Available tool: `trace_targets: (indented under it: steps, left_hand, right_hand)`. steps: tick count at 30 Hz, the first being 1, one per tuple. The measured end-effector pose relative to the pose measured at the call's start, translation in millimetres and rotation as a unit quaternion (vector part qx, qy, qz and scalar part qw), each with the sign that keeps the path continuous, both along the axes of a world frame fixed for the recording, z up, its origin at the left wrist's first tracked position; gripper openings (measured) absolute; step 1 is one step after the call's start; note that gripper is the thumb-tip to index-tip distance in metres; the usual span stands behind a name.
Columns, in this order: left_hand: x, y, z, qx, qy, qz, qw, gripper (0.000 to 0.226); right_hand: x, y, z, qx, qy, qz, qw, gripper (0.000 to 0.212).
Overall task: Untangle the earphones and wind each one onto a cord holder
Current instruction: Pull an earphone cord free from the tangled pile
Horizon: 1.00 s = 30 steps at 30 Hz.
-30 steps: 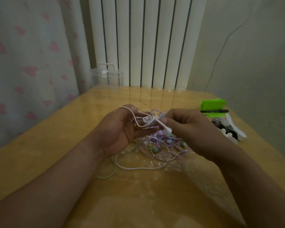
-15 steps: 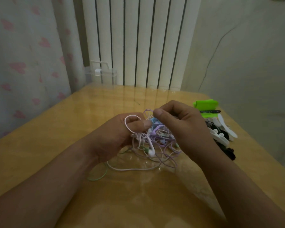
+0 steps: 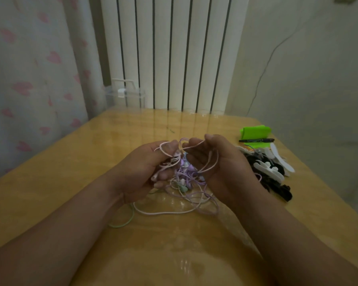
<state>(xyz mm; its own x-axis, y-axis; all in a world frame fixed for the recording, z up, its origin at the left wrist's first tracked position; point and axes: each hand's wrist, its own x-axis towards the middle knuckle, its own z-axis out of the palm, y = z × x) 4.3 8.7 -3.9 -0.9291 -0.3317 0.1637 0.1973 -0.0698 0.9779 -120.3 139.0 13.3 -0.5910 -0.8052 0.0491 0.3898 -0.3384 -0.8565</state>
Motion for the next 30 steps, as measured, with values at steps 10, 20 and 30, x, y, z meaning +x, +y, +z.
trace_targets:
  steps: [10,20,30]
  left_hand:
    - [-5.9,3.7,-2.2,0.054,0.012,0.116,0.992,0.017]
    - [5.3,-28.1,8.5,0.138,0.086,0.28,0.946,0.026]
    - [14.6,-33.3,18.2,0.206,0.141,0.225,0.942,0.042]
  right_hand:
    - [-12.1,0.4,-0.2,-0.076,0.035,-0.027,0.996,0.031]
    - [-26.8,15.9,4.4,0.063,0.319,-0.217,0.921,0.029]
    - [-26.7,25.5,12.3,0.206,0.514,-0.02,0.833,0.054]
